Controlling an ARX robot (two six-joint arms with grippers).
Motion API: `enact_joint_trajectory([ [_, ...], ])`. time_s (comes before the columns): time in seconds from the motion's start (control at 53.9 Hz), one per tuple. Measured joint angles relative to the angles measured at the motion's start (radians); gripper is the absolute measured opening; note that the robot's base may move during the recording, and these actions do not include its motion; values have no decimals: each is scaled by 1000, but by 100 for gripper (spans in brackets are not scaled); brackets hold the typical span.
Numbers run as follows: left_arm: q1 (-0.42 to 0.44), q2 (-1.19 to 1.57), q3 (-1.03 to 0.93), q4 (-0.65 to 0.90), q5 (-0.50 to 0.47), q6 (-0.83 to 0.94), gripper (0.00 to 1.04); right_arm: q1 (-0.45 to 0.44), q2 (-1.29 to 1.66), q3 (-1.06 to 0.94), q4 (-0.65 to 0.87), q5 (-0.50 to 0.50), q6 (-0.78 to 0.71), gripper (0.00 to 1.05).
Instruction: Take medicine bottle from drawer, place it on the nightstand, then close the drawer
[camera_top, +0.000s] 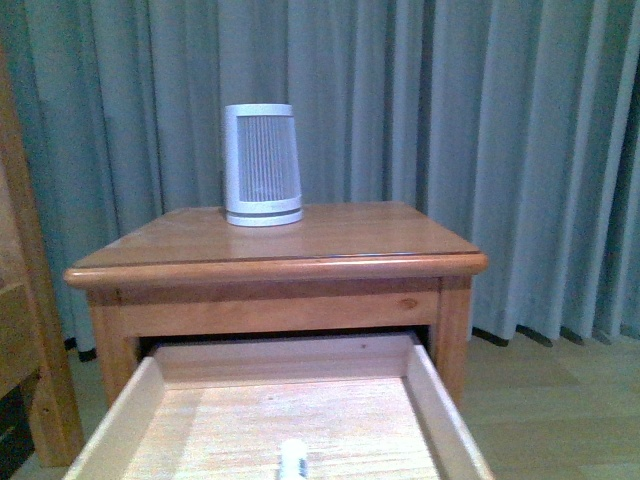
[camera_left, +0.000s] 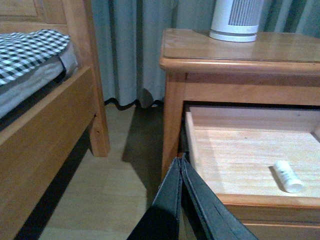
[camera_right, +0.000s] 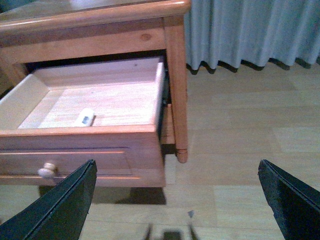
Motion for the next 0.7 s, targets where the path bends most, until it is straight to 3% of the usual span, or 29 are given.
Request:
enact_joint_trajectory([
  [0.148, 0, -51, -34, -11, 0, 2, 3, 0, 0, 0, 0, 0, 0, 98],
  [0.204, 0, -95, -34, -48, 1, 2, 3, -6, 102, 25, -40, -120, -42, 98],
  [0.334, 0, -164, -34, -115, 2, 1, 3, 229, 570, 262, 256, 51, -49, 98],
  [0.426, 0, -177, -34, -122, 2, 2, 20, 376, 846, 457, 406, 210, -52, 98],
  [0.538, 0, -177, -34, -122, 2, 2, 47, 553, 1249, 698, 455, 395, -56, 98],
  [0.705, 0, -177, -34, -122, 3, 2, 77, 666, 1660, 933, 432, 555, -36, 98],
])
